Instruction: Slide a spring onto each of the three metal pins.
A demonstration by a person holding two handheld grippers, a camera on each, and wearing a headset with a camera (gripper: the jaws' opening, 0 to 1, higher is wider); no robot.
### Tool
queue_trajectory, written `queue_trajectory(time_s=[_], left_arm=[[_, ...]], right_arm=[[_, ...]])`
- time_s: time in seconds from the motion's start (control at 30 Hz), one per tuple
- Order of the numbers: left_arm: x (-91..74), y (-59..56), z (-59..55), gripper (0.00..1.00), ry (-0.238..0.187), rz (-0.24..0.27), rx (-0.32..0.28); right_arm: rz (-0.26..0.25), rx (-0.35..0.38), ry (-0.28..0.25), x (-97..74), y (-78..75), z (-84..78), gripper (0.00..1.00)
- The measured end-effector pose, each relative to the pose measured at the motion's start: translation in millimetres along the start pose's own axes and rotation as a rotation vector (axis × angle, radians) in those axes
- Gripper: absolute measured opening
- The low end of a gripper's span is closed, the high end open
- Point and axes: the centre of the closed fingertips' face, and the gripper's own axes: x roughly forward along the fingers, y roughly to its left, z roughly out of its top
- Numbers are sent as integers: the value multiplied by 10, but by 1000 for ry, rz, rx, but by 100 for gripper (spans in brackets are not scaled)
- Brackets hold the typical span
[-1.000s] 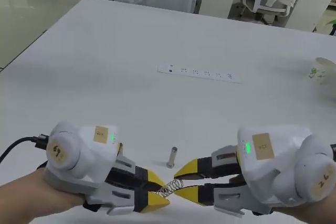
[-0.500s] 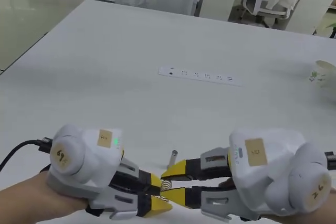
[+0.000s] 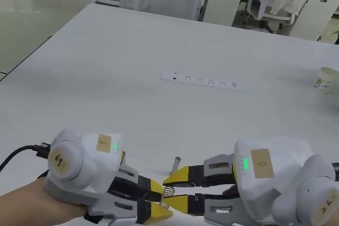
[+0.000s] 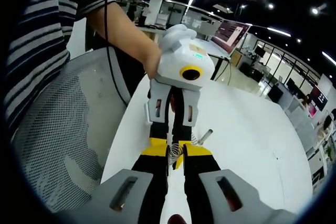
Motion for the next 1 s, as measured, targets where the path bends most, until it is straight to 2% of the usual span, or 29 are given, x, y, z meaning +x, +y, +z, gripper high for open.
queue_trajectory(time_s=[0.5,1.0], left_arm=[[15,-19,25,6,-12,-2,-26],[-47,28,60,12,-42,18,-50]], right_arm=[[-7,-6,-5,-22,-11,21,7],[-28,1,7,-33,-77,-17,7]])
